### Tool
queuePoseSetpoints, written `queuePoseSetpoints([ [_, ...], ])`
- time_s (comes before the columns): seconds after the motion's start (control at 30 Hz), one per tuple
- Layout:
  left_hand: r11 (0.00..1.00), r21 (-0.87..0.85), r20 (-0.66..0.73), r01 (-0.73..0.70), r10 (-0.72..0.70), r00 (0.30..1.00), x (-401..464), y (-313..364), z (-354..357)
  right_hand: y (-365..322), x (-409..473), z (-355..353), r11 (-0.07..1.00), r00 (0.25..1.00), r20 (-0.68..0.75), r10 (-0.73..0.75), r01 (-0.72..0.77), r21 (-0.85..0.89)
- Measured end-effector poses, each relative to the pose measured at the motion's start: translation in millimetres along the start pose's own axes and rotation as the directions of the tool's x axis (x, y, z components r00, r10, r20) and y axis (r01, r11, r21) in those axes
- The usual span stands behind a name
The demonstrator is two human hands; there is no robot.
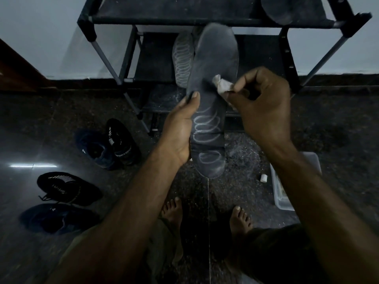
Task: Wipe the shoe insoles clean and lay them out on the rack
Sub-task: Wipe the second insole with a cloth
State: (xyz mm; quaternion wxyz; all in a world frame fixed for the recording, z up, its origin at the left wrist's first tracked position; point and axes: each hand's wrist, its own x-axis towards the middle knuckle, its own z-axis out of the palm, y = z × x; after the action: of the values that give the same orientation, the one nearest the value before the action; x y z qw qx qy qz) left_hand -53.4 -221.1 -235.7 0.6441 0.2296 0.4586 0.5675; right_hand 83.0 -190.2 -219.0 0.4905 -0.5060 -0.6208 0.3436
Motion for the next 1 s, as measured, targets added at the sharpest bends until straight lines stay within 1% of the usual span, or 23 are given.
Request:
queuePoseSetpoints([
  [0.13,0.999,-0.045,-0.016,0.023,-0.024,1.0,1,0,-3,-2,-7,8,0.996,0.992,0.124,-0.026,0.037,-0.085],
  [0.23,0.997,-0.062,-0.032,0.034,-0.036,0.999,2,2,-5,-7,-7,8,0.988,0.971,0.236,-0.04,0.074,-0.138],
  [0.27,0.998,-0.054,-0.037,0.032,-0.034,0.999,2,2,-5,-8,-6,6,0.983,0.97,0.237,-0.054,0.093,-0.16],
  [0.37,1.0,0.0,-0.028,0.029,-0.029,0.999,0,2,-3,-5,-4,0,0.958,0.984,0.131,-0.123,0.152,-0.243],
  [0.43,0.999,0.021,-0.017,0.028,-0.028,0.999,-1,1,-2,-4,-3,-4,0.95,0.985,0.1,-0.14,0.162,-0.266],
  [0.47,0.999,0.022,-0.023,0.032,-0.032,0.999,-1,1,-3,-5,-3,-4,0.952,0.984,0.119,-0.134,0.161,-0.262],
  [0.6,0.997,-0.018,-0.042,0.069,-0.07,0.997,1,3,-6,-14,-8,3,0.938,0.945,0.305,-0.119,0.208,-0.276],
  [0.63,0.996,-0.027,-0.044,0.087,-0.088,0.995,0,4,-6,-14,-10,5,0.933,0.939,0.318,-0.129,0.223,-0.282],
  [0.67,0.994,-0.032,-0.046,0.102,-0.103,0.994,0,4,-5,-14,-11,7,0.929,0.942,0.303,-0.141,0.232,-0.288],
  [0.77,0.995,-0.009,-0.061,0.103,-0.103,0.993,-2,3,-2,-8,-9,4,0.92,0.969,0.175,-0.174,0.223,-0.322],
  [0.83,0.995,-0.001,-0.066,0.101,-0.101,0.993,-3,2,-1,-6,-7,1,0.92,0.976,0.142,-0.167,0.206,-0.334],
  [0.9,0.994,-0.019,-0.056,0.104,-0.104,0.993,-4,5,-1,-10,-6,-1,0.925,0.97,0.201,-0.139,0.199,-0.323],
  [1.0,0.991,-0.088,-0.045,0.105,-0.11,0.993,-3,8,-4,-19,-12,6,0.921,0.917,0.386,-0.103,0.235,-0.312],
])
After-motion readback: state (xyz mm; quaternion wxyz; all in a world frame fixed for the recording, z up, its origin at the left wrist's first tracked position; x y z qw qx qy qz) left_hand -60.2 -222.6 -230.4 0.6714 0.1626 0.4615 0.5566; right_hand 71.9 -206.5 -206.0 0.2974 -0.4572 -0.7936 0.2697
